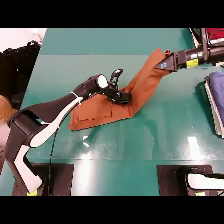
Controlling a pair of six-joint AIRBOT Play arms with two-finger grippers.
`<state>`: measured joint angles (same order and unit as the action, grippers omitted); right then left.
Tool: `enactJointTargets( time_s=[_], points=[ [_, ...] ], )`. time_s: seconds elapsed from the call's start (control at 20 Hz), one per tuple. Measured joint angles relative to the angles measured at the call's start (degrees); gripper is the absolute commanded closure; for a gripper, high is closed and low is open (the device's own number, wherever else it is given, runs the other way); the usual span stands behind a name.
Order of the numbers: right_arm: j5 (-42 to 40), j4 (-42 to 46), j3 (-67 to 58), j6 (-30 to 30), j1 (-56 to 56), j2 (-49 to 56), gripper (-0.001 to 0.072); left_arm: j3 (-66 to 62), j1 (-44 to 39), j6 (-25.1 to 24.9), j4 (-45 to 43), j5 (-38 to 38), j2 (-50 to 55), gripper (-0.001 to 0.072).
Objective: Fold the shirts.
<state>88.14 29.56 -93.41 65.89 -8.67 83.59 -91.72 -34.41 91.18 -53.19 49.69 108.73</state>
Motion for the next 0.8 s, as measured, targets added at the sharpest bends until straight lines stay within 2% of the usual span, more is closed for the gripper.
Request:
enactJointTargets(
  time_s=[0.2,0.35,0.65,0.7,0.8],
  points=[
    [-1.22,-1.2,-0.9,-0.11,-4.59,-0.11,0.0693,-2.38,1.53,-0.02,-0.42,2.93,0.61,0.0686],
    [-2.43,-1.33,-1.11,-0.52,-7.93,-0.09,0.0693,-6.93,4.9,-0.39,-2.51,9.64,-0.2,0.0686],
    [-7.28,-1.49,-1.18,-0.79,-17.7,2.49,0.0691,-11.98,16.17,-1.03,-14.8,19.65,-12.07,0.0685],
    [-8.92,-1.57,-1.2,-0.81,-19.96,3.45,0.0685,-12.24,18.45,-1.05,-17.03,20.7,-14.78,0.0685],
    [-12.83,-1.53,-1.22,-0.87,-25.46,6.21,0.0603,-12.55,23.08,-1.09,-21.03,22.12,-20.31,0.0685]
  ],
)
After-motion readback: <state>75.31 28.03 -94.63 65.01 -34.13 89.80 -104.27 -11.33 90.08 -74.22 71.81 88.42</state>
